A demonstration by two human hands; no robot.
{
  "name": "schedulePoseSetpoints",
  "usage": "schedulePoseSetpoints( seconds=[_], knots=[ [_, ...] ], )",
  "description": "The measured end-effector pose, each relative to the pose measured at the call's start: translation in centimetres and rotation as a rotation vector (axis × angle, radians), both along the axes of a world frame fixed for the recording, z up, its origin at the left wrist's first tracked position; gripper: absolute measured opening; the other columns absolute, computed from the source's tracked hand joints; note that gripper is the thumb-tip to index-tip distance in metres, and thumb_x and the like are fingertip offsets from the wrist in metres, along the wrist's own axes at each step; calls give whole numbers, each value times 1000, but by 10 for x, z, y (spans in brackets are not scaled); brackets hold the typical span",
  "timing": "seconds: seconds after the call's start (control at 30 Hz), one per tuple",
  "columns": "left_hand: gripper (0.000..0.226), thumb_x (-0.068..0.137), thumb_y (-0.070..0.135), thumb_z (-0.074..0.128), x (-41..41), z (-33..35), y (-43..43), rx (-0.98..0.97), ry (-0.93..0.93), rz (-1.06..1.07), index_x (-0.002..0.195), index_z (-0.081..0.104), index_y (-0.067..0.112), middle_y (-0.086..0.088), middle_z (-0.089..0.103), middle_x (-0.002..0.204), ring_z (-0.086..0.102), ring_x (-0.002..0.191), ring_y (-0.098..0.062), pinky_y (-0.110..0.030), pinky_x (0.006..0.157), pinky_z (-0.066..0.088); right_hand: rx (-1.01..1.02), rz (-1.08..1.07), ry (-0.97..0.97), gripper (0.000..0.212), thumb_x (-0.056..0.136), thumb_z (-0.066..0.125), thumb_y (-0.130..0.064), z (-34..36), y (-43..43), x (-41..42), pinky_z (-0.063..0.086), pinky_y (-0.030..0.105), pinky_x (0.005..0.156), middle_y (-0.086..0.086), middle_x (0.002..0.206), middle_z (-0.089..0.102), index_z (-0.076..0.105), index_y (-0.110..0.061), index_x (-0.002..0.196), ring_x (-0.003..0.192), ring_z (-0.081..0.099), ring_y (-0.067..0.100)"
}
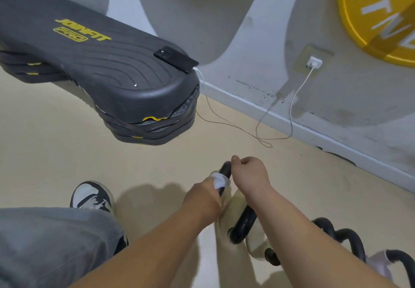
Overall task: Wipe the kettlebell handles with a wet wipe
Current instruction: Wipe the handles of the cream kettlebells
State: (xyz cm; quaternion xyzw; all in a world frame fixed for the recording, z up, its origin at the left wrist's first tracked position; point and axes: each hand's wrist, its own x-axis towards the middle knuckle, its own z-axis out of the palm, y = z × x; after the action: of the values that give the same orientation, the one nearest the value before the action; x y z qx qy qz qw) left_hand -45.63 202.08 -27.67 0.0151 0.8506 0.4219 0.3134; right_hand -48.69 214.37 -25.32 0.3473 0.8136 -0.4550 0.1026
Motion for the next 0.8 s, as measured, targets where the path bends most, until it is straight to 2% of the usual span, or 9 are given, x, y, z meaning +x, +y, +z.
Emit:
schedulePoseSetpoints(
  seconds=[0.07,0.13,0.2,0.27,0.37,0.47,0.6,0.7,0.8],
  knots=[
    [20,90,21,40,-1,27,-7,39,-46,77,74,52,27,10,55,73,56,81,-30,-13,61,38,-91,-66,32,33,101,53,-32,23,-4,5,48,36,69,8,74,54,59,-8,81,71,51,28],
    [24,93,26,42,-3,49,-17,163,-183,208,89,65,18,1,70,88,64,88,-28,-25,77,51,-194,-148,37,32,97,54,-34,44,-7,12,52,40,72,10,81,59,61,-6,84,74,54,29],
    [28,93,26,45,1,75,-28,320,-313,271,107,69,19,2,75,98,67,91,-27,-32,85,52,-245,-166,23,41,96,55,-35,64,-7,25,50,40,74,10,84,64,65,5,94,77,56,29],
    [42,85,23,51,6,101,-39,392,-283,292,125,63,24,2,76,110,71,100,-25,-39,93,55,-309,-142,11,40,97,59,-37,82,-7,42,52,40,80,7,89,66,68,1,106,82,58,29],
    [43,88,11,54,12,144,-54,502,-292,387,128,59,26,1,74,116,72,104,-22,-45,92,59,-506,-64,-35,48,96,62,-50,109,-8,65,57,44,90,9,101,70,67,-5,111,92,68,30],
    [41,93,11,53,19,187,-69,573,-329,273,130,58,29,6,73,121,72,107,-20,-47,96,56,-664,50,-57,63,96,56,-63,136,-18,76,61,47,93,14,118,76,69,-6,120,110,74,33],
    [30,88,20,60,24,232,-79,353,-170,66,117,67,20,-7,76,111,73,103,-25,-47,95,57,-780,161,51,47,101,57,-53,167,-35,84,62,48,92,14,123,75,76,-15,122,106,75,28],
    [16,86,24,57,22,232,-71,148,22,-8,99,67,23,0,75,98,73,92,-19,-33,80,58,-763,85,88,31,101,62,-32,173,-43,87,63,41,84,13,111,79,77,-10,117,99,78,27],
    [15,85,40,62,17,198,-66,42,180,14,94,59,29,9,67,93,66,89,-15,-32,74,58,-691,-51,85,23,94,62,-14,156,-46,81,60,44,79,15,105,80,78,-7,110,94,78,33]
  ],
)
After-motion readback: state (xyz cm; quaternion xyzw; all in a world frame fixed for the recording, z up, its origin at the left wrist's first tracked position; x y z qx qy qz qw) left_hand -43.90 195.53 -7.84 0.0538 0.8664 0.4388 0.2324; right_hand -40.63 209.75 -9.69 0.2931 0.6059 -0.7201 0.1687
